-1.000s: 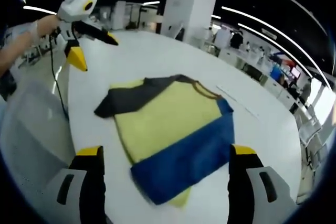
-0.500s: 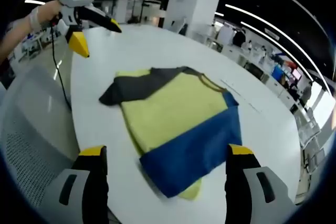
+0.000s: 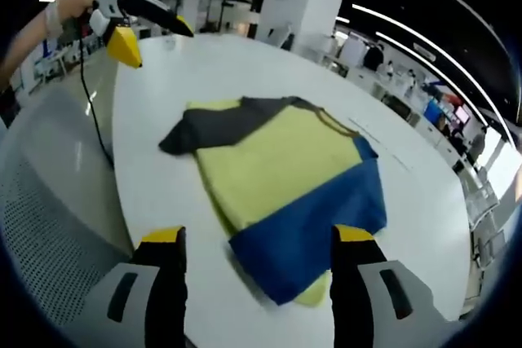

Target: Fold the garment on the visible template until the final outline fits inside the template.

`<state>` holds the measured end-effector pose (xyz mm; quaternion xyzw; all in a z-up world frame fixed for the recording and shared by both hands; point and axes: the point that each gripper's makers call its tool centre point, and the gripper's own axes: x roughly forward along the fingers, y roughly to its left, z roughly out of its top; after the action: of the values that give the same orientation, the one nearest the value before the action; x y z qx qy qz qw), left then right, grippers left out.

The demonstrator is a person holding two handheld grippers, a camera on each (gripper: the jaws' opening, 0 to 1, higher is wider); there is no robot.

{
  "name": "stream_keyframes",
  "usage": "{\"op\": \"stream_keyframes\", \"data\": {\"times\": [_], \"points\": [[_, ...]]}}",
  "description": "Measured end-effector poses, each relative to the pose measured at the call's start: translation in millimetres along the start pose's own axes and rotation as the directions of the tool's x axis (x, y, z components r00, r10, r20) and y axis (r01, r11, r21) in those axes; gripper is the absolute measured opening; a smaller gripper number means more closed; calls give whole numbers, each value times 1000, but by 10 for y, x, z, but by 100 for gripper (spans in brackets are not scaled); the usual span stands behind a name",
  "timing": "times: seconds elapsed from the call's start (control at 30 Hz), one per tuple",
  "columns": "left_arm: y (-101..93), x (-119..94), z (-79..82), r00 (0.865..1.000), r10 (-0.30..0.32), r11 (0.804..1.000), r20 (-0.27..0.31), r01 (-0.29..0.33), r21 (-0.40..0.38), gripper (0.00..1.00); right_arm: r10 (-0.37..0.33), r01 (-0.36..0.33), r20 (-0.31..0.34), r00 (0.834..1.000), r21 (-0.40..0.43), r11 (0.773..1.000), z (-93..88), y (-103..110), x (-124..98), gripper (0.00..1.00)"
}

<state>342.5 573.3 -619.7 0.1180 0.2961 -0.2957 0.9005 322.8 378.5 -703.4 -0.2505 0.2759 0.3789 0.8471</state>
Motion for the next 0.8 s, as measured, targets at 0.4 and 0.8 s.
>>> {"op": "stream_keyframes", "data": {"times": [0.4,0.8], "points": [[19,-90,26,1000,16,1000,16,-15,-7,94,87,-86,-23,996,17,996,-115,207,141,29],[4,-100,5,1000,14,1000,11,-14,-13,93,107,-106,-63,992,22,994,-247,220,286,22]]}}
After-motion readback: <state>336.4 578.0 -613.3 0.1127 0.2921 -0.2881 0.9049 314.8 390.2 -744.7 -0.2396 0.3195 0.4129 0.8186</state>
